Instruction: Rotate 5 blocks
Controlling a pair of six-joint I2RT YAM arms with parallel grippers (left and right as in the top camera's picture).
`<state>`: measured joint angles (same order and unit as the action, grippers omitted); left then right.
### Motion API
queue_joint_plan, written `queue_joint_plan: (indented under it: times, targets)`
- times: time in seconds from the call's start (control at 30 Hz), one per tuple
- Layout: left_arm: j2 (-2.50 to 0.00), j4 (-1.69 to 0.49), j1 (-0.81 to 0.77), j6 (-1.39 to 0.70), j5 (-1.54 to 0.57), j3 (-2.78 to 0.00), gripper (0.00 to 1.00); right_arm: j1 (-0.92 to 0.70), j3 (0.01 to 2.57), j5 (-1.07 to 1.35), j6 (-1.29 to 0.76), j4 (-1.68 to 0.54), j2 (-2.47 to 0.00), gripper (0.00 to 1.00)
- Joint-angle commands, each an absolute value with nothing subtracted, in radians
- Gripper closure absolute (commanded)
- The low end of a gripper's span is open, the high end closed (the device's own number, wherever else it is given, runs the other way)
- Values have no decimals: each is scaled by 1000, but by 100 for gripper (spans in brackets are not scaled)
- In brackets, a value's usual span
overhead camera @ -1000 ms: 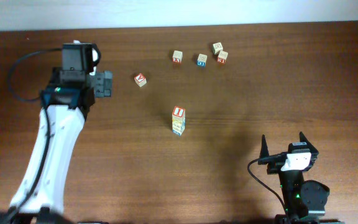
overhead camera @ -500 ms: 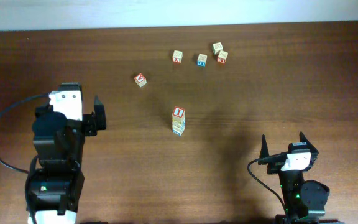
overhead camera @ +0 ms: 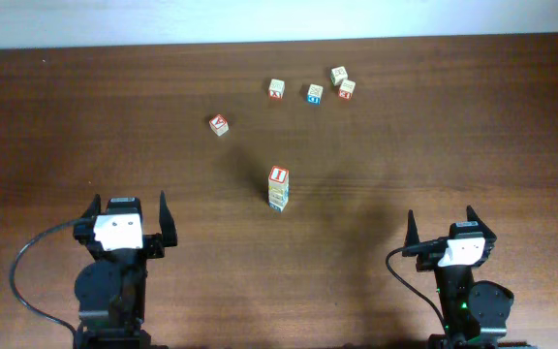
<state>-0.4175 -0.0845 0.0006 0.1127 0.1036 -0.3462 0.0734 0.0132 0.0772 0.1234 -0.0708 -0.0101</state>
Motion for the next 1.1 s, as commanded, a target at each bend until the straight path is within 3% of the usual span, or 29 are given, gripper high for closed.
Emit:
queue_joint_plan:
  times: [0.0,0.47,1.07]
  targets:
    - [-351,-59,6,118,89,-282,1,79,6,79,112,-72,-4,1]
    - [-12,-8,5,118,66,-43,1,79,6,79,112,-72,-4,1]
    - [-5,-76,3,122,67,-9,1,79,6,78,112,-72,-4,1]
